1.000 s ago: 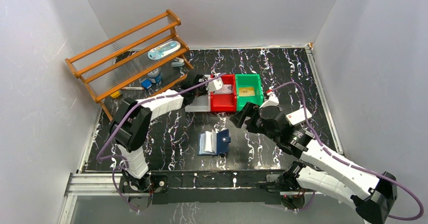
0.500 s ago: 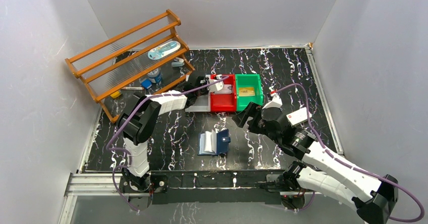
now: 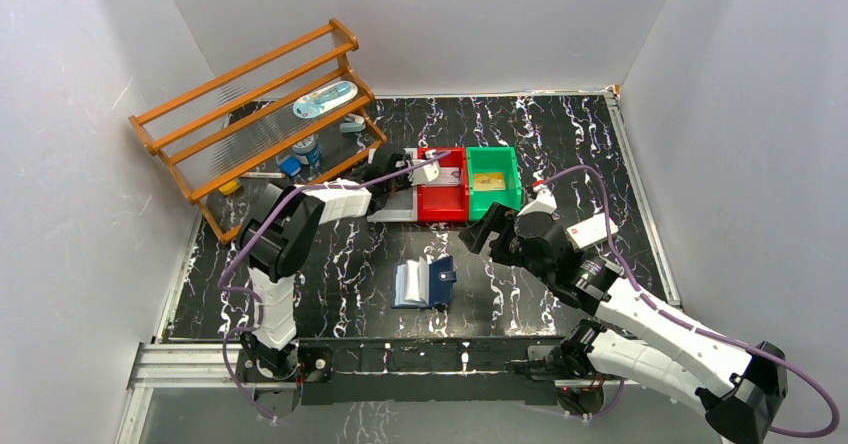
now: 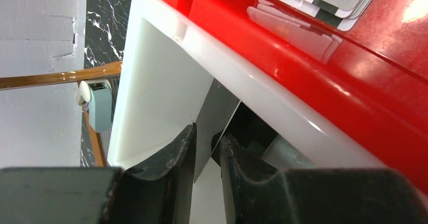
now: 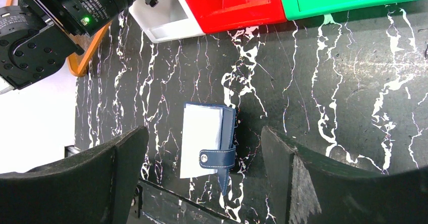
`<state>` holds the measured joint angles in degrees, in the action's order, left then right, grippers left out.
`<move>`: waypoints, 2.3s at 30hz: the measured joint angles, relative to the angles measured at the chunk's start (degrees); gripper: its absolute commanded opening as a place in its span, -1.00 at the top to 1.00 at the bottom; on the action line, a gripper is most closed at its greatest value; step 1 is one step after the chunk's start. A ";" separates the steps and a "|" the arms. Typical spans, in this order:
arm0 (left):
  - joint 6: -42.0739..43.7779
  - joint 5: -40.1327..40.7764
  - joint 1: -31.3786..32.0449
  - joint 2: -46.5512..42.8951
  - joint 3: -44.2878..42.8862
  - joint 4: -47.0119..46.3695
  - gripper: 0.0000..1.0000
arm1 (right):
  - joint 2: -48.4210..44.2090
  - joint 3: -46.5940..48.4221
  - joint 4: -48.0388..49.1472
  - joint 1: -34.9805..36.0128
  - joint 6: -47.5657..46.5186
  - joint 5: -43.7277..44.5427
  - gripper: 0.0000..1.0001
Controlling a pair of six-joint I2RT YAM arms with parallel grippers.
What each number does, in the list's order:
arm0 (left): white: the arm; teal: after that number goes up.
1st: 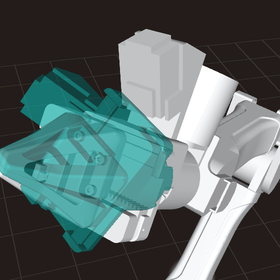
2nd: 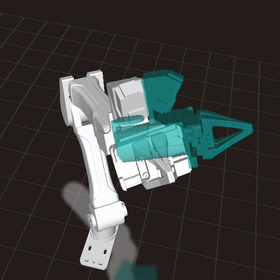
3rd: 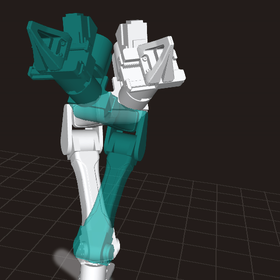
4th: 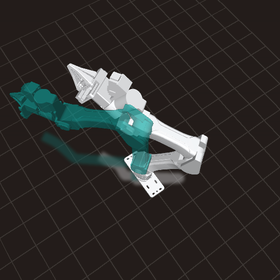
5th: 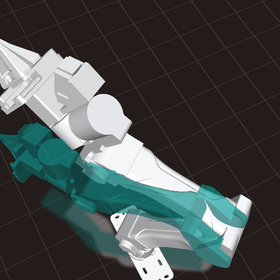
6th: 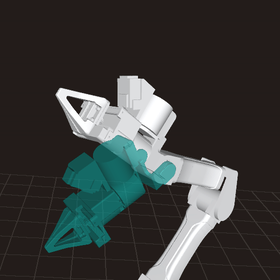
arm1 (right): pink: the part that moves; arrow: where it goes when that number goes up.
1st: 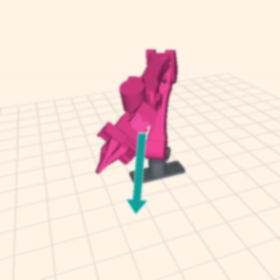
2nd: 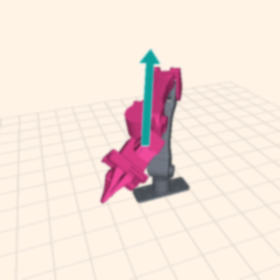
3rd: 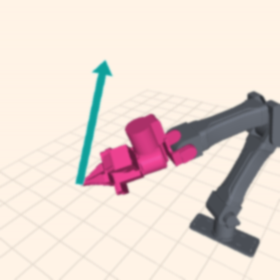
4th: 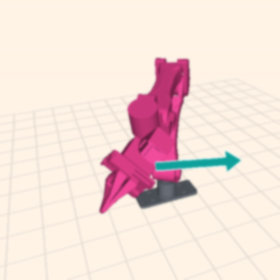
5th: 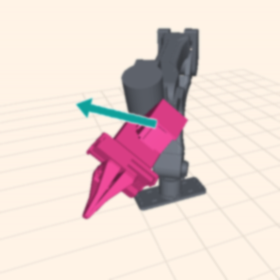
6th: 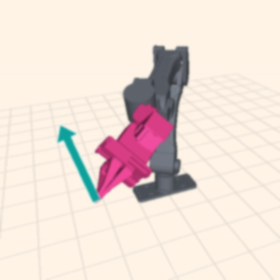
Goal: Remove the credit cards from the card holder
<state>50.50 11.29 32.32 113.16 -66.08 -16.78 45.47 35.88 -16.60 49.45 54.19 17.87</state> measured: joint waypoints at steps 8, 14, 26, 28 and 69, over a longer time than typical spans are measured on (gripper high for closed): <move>-2.75 -1.16 -0.37 -0.76 0.15 1.18 0.08 | 0.02 0.00 0.02 -0.26 0.20 0.00 -0.83; -5.46 -2.95 -0.31 -4.37 1.29 4.98 -0.10 | 0.81 0.00 0.02 -0.26 0.74 -0.13 -0.83; -20.46 -2.10 -0.26 -26.53 6.29 8.28 -0.71 | 5.60 1.20 0.07 -0.33 0.96 -4.66 -0.77; -27.45 -0.42 -0.26 -33.05 9.33 8.39 -0.85 | 8.24 2.99 -0.04 -0.31 0.90 -6.23 -0.78; -81.02 13.35 -0.70 -72.48 30.10 39.71 -0.97 | 61.00 37.88 -20.94 17.81 1.11 4.26 -0.39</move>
<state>-30.52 24.64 31.62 40.69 -35.99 22.94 106.48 73.76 -37.54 67.26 55.31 22.13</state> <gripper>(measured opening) 0.983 0.713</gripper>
